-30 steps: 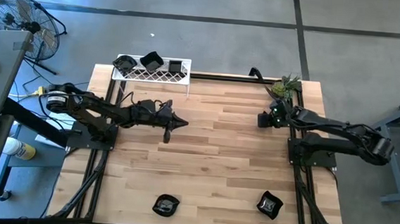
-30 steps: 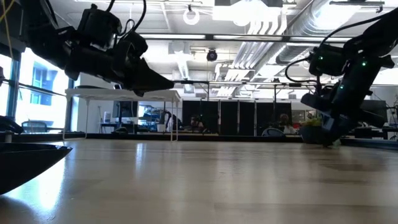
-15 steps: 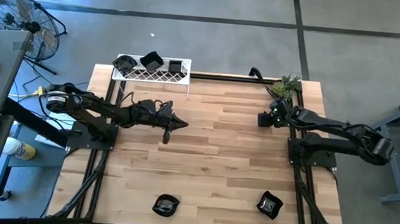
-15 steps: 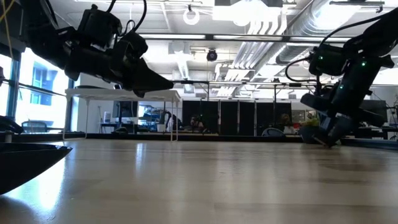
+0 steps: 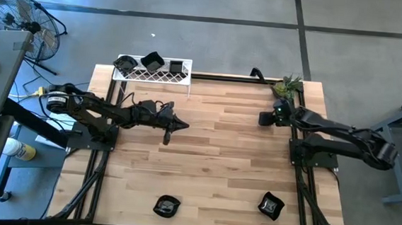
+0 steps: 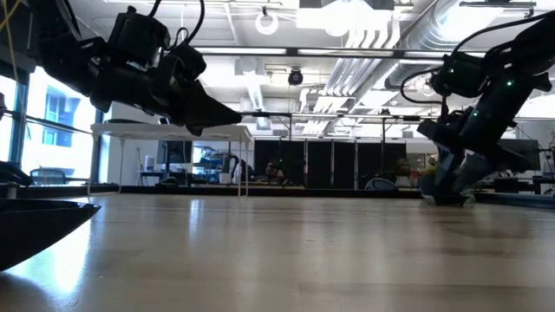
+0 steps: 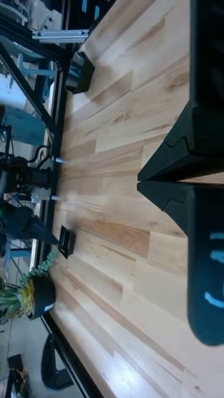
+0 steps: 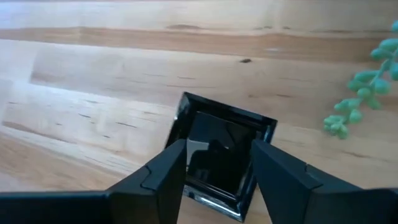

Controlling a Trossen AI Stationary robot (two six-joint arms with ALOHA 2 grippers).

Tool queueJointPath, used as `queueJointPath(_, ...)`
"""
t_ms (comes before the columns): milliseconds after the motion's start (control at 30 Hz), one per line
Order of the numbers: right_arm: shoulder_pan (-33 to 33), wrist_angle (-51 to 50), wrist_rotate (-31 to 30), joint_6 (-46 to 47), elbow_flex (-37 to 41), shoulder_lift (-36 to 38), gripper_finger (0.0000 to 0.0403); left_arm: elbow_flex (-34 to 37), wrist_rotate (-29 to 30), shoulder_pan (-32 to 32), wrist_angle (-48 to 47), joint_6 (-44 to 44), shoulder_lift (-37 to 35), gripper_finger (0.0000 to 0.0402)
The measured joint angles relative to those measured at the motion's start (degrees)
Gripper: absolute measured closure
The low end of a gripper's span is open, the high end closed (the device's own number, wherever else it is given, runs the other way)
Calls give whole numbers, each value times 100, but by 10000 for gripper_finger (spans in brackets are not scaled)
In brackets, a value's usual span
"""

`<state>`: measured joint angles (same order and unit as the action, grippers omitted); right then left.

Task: Pick & Place Mini shaped plates
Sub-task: Stack the black square plate on top of the black square plate on the shelf

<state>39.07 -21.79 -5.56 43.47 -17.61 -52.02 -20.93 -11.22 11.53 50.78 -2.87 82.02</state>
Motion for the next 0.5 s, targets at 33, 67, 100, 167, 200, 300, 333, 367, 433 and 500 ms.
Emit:
queueJointPath(33, 1, -12, -5, -19, 0, 54, 229, 0, 0, 0, 0, 0, 0, 401)
queueJointPath(67, 2, -53, -20, -30, 0, 106, 230, 0, 0, 0, 0, 0, 0, 401)
queueJointPath(100, 0, -126, -60, -34, 0, 154, 232, 0, 0, 0, 0, -11, 0, 401)
queueJointPath(167, 2, -355, -239, -2, 0, 209, 236, 0, 0, 0, 0, -70, 0, 401)
queueJointPath(200, 2, -493, -355, 54, 0, 221, 239, 0, 0, 0, 0, -81, 0, 401)
queueJointPath(300, 2, -592, -594, 196, 59, 219, 249, 0, 0, 0, 0, -79, 0, 401)
queueJointPath(333, 2, -446, -580, 235, 126, 219, 254, 0, 1, 0, 0, -79, 0, 401)
queueJointPath(367, 2, -273, -518, 245, 205, 219, 259, 0, 2, 0, 0, -79, 0, 401)
queueJointPath(433, 2, 198, -295, 261, 416, 219, 271, 0, 5, 0, 0, -78, 0, 401)
queueJointPath(500, -2, 506, -140, 335, 604, 218, 284, 0, 7, 0, 0, -76, 0, 401)
